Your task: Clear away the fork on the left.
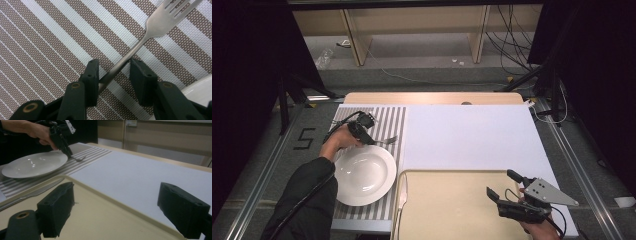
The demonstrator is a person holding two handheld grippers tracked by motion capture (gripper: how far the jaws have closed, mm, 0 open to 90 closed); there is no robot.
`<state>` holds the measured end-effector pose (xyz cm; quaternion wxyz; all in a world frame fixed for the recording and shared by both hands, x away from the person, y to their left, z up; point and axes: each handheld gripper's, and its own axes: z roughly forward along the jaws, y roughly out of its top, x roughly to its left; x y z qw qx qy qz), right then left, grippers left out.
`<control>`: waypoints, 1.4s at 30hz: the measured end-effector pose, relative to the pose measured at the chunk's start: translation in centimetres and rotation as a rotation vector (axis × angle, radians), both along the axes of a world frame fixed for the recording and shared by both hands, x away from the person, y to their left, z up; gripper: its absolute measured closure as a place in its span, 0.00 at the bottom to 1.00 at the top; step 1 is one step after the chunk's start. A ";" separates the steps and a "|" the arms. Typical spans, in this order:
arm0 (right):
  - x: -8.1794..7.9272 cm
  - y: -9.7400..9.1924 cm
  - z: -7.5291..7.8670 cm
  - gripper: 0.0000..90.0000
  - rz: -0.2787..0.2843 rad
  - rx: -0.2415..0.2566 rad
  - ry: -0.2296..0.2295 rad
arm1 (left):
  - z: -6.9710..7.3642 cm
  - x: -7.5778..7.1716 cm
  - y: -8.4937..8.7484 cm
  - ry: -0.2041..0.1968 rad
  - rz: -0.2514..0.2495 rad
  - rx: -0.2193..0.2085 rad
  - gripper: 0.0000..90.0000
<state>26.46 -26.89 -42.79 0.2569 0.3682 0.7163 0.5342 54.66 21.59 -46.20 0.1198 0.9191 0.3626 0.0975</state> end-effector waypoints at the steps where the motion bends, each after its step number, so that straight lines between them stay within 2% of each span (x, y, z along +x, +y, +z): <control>1: 0.0 0.0 0.0 0.16 0.001 -0.004 0.000 | 0.0 0.0 0.1 0.006 0.010 -0.006 0.66; 11: 0.0 0.0 0.0 0.16 0.002 -0.004 0.000 | 0.0 0.2 0.2 0.045 0.041 -0.034 0.74; 15: 0.0 0.0 0.0 0.16 0.001 -0.004 0.000 | 0.0 0.2 0.0 0.055 0.035 -0.034 0.80; 18: 0.0 0.0 0.0 0.17 0.001 -0.002 0.001 | 0.1 0.2 -0.2 0.058 0.023 -0.021 0.83; 22: 0.0 0.0 0.0 0.17 0.002 -0.002 -0.001 | 0.1 0.2 -0.4 0.051 0.026 -0.006 0.82; 31: 0.0 0.0 0.1 0.17 0.004 -0.005 -0.004 | 0.1 0.1 -0.3 0.059 0.044 -0.025 0.84; 36: 0.0 0.0 0.0 0.17 0.004 -0.005 -0.005 | 0.1 0.1 -0.4 0.061 0.036 -0.019 0.87; 38: 0.0 0.0 0.0 0.17 0.004 -0.005 -0.004 | 0.1 0.1 -0.6 0.063 0.027 -0.018 0.92; 42: 0.0 0.0 0.1 0.17 0.004 -0.007 -0.003 | 0.1 0.0 -0.6 0.061 0.029 -0.016 0.92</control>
